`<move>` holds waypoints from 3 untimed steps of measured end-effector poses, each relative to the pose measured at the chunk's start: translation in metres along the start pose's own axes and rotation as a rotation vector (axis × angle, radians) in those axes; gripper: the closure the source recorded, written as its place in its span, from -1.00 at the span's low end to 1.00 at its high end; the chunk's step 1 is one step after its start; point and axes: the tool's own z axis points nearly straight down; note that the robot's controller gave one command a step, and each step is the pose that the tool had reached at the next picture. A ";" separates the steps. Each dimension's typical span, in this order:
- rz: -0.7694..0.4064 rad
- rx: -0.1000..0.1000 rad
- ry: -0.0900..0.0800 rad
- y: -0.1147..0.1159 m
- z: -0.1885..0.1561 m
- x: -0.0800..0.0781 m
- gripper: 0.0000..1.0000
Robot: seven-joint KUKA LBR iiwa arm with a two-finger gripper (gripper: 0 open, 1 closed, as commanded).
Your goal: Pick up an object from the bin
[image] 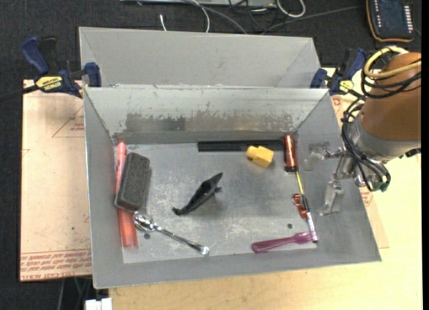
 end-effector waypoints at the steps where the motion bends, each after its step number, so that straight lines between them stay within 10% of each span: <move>1: -0.194 -0.003 0.002 0.059 0.052 0.014 -1.00; 3: -0.250 -0.004 -0.004 0.080 0.030 0.007 -1.00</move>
Offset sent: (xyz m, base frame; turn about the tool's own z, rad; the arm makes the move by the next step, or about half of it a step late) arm -0.0259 0.0565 -0.0474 -0.2192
